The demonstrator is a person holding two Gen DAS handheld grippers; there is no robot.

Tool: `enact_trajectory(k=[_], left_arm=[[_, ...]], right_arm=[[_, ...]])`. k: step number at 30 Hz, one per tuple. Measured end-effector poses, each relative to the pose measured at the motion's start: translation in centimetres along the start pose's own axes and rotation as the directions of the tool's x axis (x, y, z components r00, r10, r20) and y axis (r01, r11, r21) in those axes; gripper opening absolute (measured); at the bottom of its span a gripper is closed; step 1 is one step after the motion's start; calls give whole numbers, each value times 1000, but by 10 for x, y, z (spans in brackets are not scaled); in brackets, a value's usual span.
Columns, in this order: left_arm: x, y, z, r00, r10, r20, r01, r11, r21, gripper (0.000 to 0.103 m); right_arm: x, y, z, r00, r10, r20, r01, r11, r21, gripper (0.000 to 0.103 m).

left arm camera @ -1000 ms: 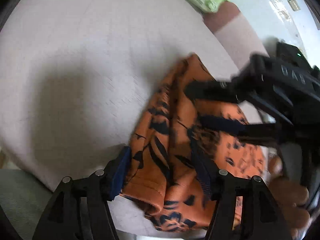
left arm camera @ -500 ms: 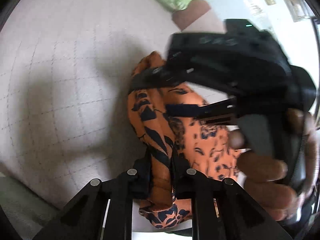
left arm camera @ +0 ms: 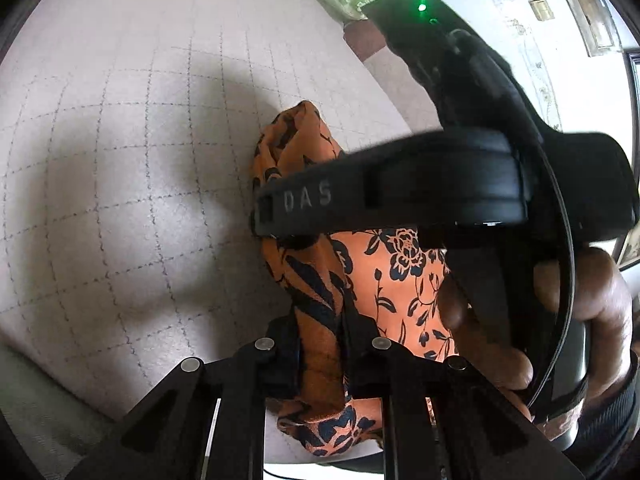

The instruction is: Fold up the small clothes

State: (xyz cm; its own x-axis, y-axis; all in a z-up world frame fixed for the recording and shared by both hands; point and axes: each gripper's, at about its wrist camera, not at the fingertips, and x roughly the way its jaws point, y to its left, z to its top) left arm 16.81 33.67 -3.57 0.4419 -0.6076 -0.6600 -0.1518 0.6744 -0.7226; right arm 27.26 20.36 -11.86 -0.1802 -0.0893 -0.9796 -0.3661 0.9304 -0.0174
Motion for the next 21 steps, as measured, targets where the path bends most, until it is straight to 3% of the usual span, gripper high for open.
enact_trajectory(k=[6,13,18,21], left_arm=[[-3,-9,-8,999,14,36,-16,998,53,12],[-21,-38,-32,992,53,118,-71,986,153,13],[-41,-75,-57,985,71,157,-110,960,256,13],[-53,-97,-69,987,43,152,-83,961,266,13]], right_arm=[[-14,-3,-13,999,9,52,-10,1000,22,19],[-52,-28,-42,974,132,186,-148,986,76,16],[-86,-61,-86,911,246,330,-296,949,107,16],[-109,-75,-118,861,286,421,-353,931,89,16]])
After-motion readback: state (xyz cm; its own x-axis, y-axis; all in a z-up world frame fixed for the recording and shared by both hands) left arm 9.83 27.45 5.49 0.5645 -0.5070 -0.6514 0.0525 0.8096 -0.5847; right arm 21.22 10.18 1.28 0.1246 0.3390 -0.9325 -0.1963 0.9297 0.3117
